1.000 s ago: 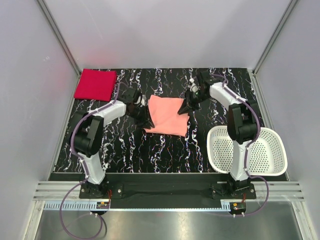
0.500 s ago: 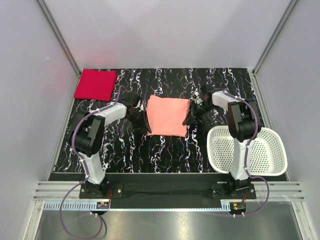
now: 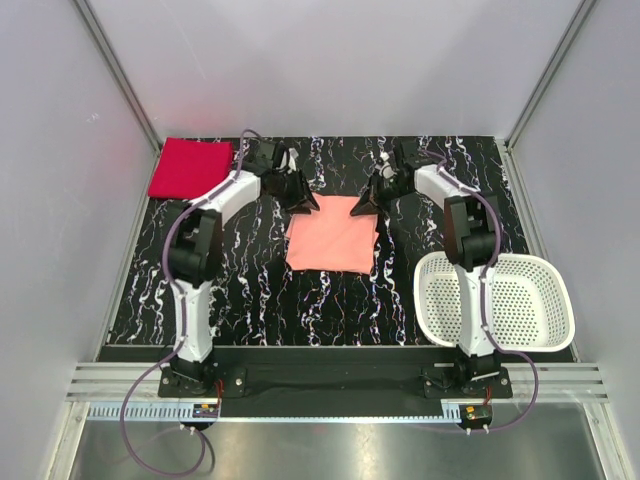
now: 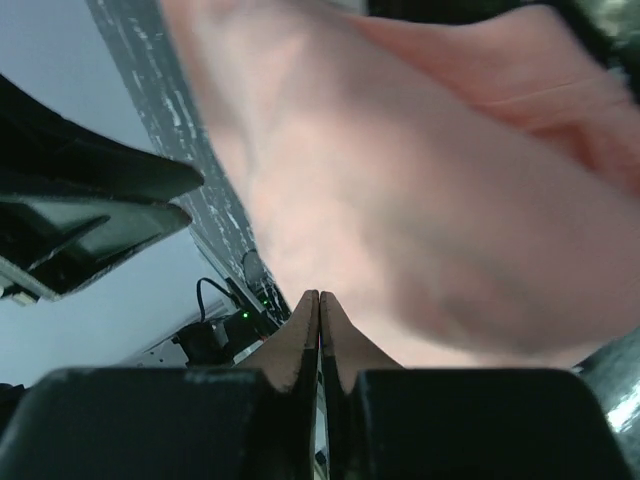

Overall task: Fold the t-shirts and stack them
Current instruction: Fold the tshirt

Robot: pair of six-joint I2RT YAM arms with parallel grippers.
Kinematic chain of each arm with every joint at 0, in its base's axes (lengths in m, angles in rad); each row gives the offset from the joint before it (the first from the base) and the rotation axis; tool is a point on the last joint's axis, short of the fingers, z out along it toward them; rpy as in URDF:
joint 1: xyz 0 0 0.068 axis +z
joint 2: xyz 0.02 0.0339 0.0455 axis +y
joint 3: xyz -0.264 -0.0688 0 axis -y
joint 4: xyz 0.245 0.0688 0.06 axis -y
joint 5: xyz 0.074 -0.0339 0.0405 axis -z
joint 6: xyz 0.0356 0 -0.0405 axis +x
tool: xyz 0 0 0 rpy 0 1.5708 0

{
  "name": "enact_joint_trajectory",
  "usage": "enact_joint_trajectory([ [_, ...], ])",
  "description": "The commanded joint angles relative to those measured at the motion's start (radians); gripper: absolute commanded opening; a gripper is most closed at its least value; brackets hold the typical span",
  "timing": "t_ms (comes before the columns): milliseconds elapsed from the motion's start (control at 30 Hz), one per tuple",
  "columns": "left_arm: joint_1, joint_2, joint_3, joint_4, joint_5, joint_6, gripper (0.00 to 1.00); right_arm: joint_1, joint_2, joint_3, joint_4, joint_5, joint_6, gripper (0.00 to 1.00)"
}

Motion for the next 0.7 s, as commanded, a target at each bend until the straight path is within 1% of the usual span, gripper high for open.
enact_joint_trajectory([
  [0,0.011,0.132,0.058,-0.016,0.042,0.012,0.39,-0.027,0.075,0.016,0.022,-0.035,0.025,0.06],
  [133,0.042,0.176,0.035,0.021,0.016,0.031,0.38,-0.085,0.104,-0.015,0.075,-0.041,0.014,0.06],
  [200,0.054,0.182,0.019,0.045,0.028,0.028,0.38,-0.102,0.139,0.026,0.019,-0.033,-0.01,0.06],
  [233,0.057,0.18,0.022,0.044,0.028,0.04,0.38,-0.102,0.15,0.054,-0.01,-0.027,-0.052,0.06],
  [267,0.057,0.177,0.034,0.03,0.021,0.051,0.38,-0.101,0.156,0.098,-0.038,-0.018,-0.066,0.06],
  [300,0.057,0.17,0.04,0.024,0.025,0.057,0.38,-0.101,0.153,0.109,-0.052,-0.02,-0.072,0.06],
  [400,0.057,0.11,0.038,0.024,0.028,0.062,0.39,-0.101,0.108,0.123,-0.059,-0.033,-0.055,0.07],
  [500,0.057,0.064,0.052,0.058,0.044,0.031,0.4,-0.101,0.068,0.123,-0.015,-0.036,-0.006,0.09],
  [567,0.057,0.056,0.058,0.096,0.065,-0.01,0.4,-0.101,0.068,0.128,0.019,-0.05,0.048,0.08],
  [667,0.06,0.087,0.078,0.206,0.094,-0.084,0.4,-0.101,0.126,0.148,0.065,-0.095,0.114,0.08],
])
